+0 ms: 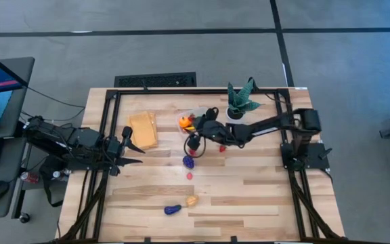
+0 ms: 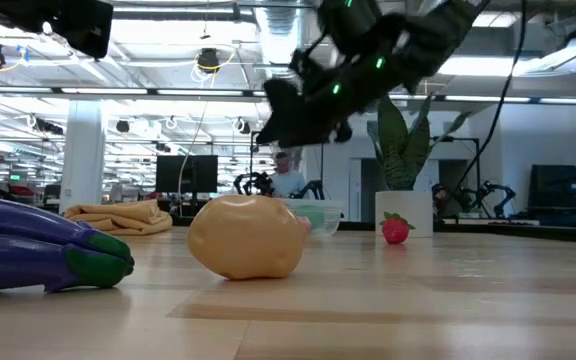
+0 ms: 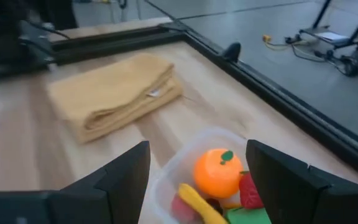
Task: Pick and placing Produce into tupperware
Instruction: Put the eggplant into the transparent bin
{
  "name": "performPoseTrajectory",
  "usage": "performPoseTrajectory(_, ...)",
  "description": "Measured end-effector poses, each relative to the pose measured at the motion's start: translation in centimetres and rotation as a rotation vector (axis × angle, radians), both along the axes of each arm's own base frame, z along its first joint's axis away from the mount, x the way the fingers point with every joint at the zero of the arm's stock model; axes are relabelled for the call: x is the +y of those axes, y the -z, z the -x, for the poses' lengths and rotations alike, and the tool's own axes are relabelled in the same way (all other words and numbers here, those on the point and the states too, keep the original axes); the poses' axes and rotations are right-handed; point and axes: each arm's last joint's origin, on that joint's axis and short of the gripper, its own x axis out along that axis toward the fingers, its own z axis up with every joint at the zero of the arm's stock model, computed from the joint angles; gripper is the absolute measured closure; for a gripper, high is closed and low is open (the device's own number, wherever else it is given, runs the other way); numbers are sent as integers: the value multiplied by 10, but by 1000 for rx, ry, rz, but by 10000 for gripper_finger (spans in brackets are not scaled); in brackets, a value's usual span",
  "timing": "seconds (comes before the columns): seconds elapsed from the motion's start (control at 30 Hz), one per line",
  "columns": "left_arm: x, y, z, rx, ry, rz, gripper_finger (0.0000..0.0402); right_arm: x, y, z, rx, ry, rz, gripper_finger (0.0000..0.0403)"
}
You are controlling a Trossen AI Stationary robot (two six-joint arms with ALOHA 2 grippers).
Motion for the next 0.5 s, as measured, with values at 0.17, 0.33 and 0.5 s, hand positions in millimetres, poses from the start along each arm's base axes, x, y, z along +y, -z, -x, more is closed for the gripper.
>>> performPoseTrajectory(0.17,0,3,-6,35,-52,18,254,26,-26,19,83,-76,11,143)
performPoseTrajectory(0.33,-3,15,-23,144,-148,8,254,55,-41,43,182,-127,-40,143)
performPoseTrajectory(0.5,-11,29,-46,225,-145,-23,254,98,-44,68,301,-233,-54,143)
